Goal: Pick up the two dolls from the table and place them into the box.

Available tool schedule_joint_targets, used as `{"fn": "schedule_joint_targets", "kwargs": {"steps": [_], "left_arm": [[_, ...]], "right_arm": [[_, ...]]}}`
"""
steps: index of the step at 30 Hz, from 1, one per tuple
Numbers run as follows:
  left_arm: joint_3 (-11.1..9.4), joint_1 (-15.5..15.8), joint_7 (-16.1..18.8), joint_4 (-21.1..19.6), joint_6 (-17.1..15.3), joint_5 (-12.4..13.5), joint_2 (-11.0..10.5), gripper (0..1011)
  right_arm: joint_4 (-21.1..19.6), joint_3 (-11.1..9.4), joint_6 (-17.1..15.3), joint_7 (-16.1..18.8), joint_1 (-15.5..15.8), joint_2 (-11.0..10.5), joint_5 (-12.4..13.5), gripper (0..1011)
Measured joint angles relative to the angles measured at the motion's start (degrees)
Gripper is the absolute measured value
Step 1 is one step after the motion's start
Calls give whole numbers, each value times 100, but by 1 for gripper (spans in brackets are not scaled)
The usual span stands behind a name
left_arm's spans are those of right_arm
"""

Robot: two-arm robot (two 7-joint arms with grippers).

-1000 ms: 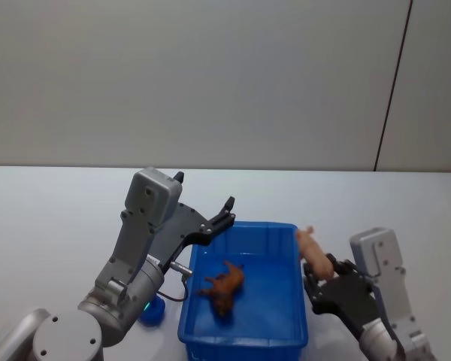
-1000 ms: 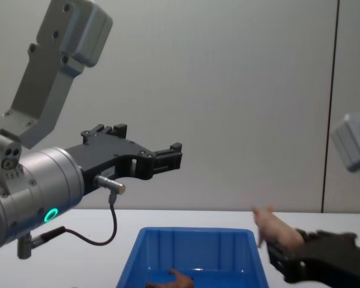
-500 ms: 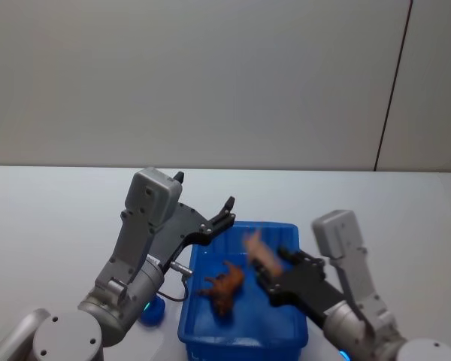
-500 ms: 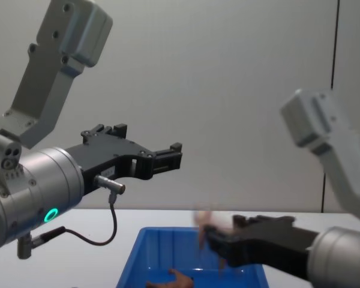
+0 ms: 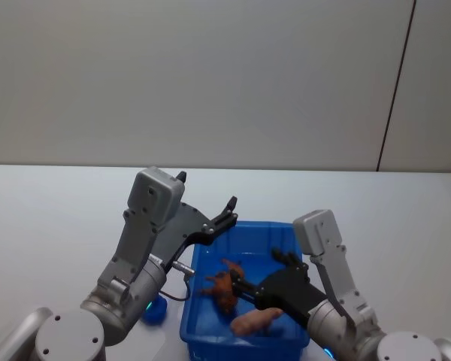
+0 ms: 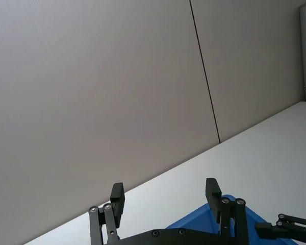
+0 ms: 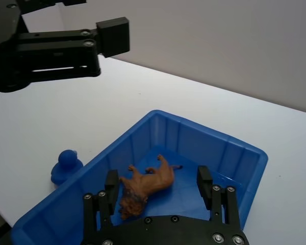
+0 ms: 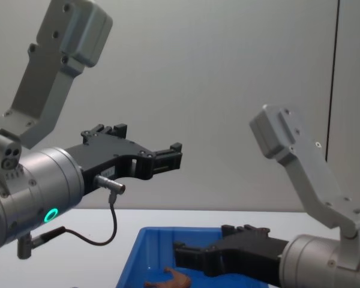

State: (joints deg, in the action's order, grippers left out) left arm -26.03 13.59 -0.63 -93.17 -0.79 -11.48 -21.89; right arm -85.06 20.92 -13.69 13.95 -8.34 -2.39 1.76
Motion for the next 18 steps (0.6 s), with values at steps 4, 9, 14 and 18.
{"fn": "schedule_joint_targets", "kwargs": {"steps": [4,9,14,18], "left_arm": [[0,0,0,0,0,0,0,1001],[0,0,0,0,0,0,0,1001],[0,0,0,0,0,0,0,1001],[0,0,0,0,0,0,0,1001]], "right_arm": [[-6,-7,34,-171,20,-3,-14,995],[-99,-37,97,-423,98,-44,-30,1001],[-293,-103,183,-782,252,-140,-32,1001],[-492,-177,227,-1037,411,-254,9,1001]]}}
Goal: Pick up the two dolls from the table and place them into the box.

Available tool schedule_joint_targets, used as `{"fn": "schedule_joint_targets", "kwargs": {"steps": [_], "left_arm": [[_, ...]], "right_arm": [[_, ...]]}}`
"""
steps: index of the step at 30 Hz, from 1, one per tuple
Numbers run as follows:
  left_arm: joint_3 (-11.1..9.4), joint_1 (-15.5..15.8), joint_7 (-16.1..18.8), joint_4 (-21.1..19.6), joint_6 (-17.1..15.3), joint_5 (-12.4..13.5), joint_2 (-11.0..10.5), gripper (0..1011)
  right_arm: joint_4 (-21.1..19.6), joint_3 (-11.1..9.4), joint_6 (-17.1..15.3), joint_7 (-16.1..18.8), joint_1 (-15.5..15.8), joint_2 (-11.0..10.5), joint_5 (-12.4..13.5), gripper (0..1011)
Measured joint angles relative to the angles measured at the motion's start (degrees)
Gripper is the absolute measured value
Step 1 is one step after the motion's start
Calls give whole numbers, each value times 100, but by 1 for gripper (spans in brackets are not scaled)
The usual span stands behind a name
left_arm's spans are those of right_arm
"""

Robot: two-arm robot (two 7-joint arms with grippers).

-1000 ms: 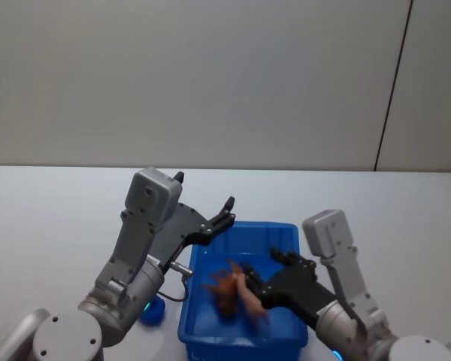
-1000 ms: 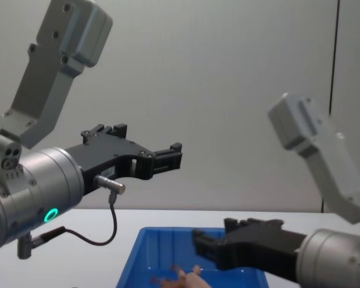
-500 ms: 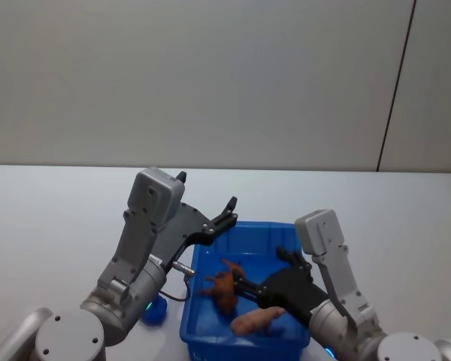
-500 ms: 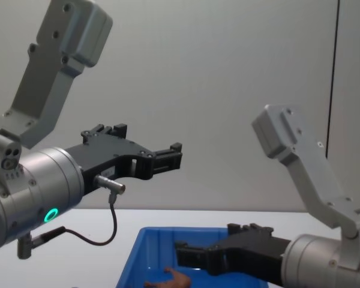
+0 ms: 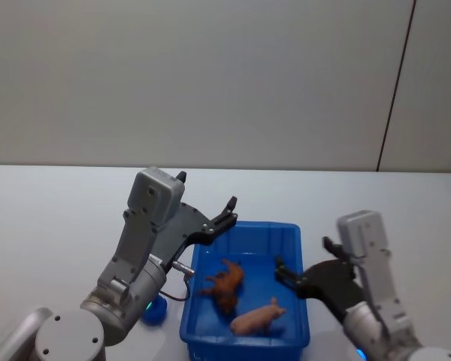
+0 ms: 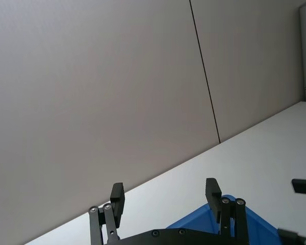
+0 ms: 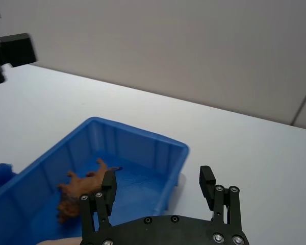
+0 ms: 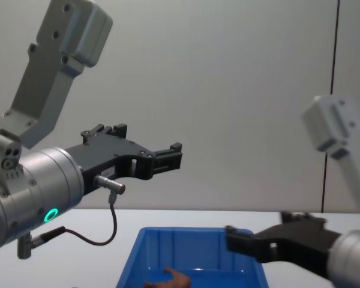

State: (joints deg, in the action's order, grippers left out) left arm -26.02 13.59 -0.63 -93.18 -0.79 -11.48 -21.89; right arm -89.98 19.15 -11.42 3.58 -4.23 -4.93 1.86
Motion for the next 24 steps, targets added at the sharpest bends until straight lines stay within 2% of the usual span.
{"fn": "schedule_joint_targets", "kwargs": {"steps": [12,24], "left_arm": [[0,0,0,0,0,0,0,1001],[2,-11,13,0,3,-1,4,1001]], "right_arm": [[-505,-256,20,-632,433,-342,242,1001],[-713,-366,3,-883,620,-486,351,1001]]}}
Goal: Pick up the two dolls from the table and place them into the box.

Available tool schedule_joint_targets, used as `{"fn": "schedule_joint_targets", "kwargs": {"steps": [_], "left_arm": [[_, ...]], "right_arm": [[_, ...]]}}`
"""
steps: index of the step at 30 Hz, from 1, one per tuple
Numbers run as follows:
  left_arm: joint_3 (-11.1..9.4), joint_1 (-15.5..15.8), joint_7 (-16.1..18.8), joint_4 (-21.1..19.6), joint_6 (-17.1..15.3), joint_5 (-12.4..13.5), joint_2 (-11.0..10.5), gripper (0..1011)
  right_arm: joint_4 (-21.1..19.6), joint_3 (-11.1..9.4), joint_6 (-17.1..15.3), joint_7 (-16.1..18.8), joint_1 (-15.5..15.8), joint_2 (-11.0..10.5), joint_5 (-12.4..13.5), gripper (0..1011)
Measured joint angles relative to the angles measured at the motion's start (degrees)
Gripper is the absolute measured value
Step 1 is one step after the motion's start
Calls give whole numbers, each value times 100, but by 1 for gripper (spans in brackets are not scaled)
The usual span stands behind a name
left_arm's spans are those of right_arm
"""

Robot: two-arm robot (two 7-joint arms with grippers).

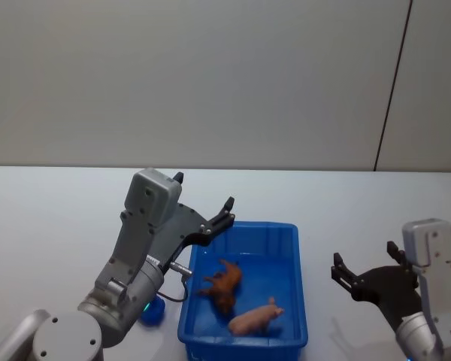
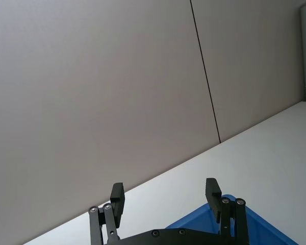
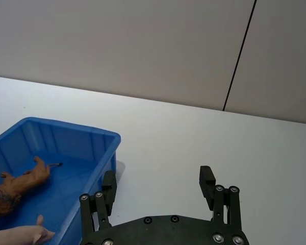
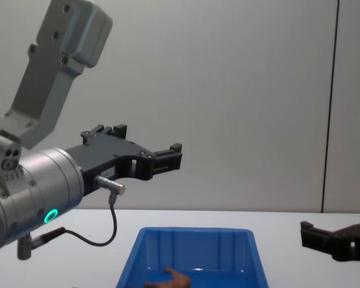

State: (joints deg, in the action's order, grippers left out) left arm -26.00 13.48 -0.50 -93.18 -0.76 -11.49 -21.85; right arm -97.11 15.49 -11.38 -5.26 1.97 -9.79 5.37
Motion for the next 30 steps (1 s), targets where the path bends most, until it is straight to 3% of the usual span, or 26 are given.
{"fn": "schedule_joint_targets", "kwargs": {"steps": [11,30], "left_arm": [[38,-92,226,-46,-98,-208,-6,1001],[244,-542,879,-200,-497,-1193,-230,1001]], "right_arm": [[-74,-40,-7,-86,64,-52,41,1001],[-114,-61,-10,-137,101,-78,60,1001]]}}
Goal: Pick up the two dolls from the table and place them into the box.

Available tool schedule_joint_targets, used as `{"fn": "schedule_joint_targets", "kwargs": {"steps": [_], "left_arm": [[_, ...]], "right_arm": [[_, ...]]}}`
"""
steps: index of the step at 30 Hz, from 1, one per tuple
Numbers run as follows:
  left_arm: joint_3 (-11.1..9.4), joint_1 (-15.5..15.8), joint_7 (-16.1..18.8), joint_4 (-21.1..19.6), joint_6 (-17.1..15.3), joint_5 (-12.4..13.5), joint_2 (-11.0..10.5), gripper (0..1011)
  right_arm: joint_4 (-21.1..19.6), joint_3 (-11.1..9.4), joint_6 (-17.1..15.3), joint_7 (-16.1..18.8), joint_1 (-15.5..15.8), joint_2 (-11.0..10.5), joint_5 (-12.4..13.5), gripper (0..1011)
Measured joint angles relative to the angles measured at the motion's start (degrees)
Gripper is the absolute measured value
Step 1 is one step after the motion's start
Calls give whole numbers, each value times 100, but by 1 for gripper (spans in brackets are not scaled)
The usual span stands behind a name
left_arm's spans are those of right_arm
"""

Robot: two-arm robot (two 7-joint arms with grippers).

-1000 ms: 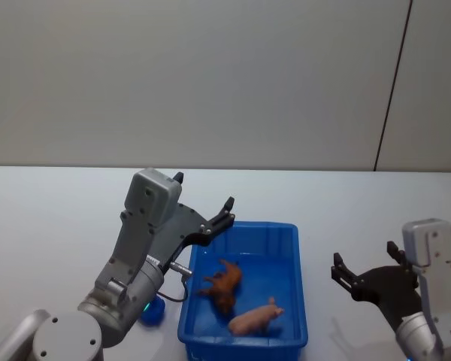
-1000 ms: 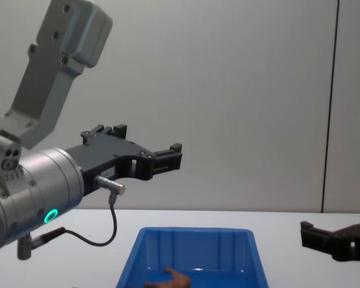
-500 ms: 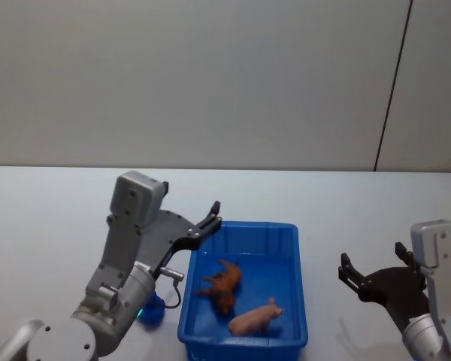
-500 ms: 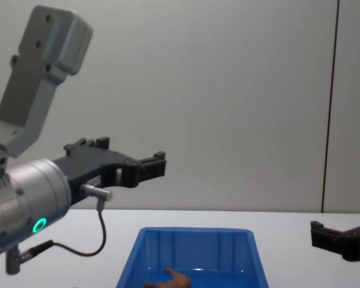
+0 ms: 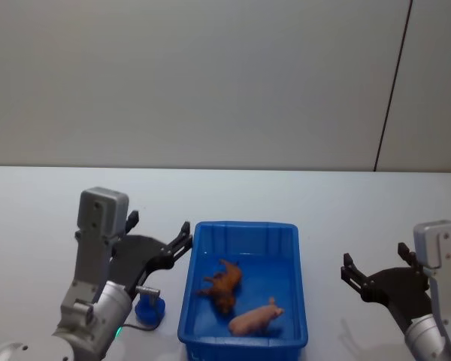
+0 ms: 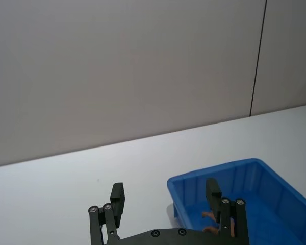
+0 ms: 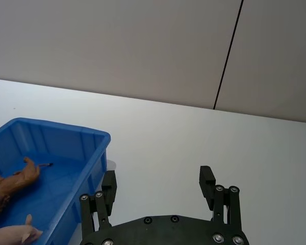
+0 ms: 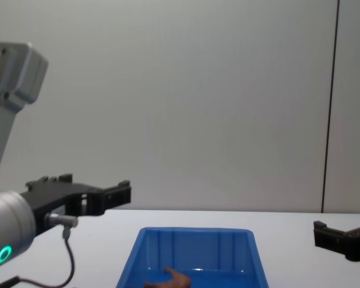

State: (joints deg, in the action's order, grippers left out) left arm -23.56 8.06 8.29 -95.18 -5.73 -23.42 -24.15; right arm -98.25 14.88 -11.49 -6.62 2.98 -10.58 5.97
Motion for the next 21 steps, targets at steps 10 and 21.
{"fn": "schedule_joint_targets", "kwargs": {"steps": [10,21], "left_arm": [[92,-183,161,-6,-310,-402,-111,1001],[162,-268,177,74,-780,-647,-178,1001]], "right_arm": [[-6,-4,0,-6,5,-5,5,1001],[-10,-4,0,-11,9,-8,4,1001]]}}
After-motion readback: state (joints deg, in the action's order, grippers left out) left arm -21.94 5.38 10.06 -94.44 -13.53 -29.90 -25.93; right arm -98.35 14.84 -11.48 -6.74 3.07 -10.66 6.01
